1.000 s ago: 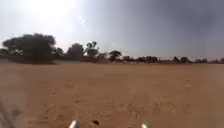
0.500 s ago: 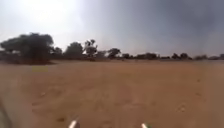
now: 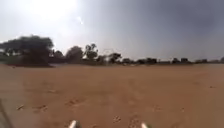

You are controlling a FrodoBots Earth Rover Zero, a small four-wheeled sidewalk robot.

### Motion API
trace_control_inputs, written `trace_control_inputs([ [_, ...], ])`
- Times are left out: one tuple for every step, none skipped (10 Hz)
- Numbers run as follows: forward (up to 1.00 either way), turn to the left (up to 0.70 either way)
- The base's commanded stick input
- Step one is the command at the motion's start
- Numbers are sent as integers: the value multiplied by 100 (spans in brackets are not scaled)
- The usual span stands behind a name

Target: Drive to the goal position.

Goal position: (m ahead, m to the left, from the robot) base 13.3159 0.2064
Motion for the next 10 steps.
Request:
trace_control_inputs([
  [100,0],
  [100,0],
  [100,0],
  [100,0],
  [100,0],
  [100,0],
  [100,0],
  [100,0],
  [100,0],
  [100,0],
])
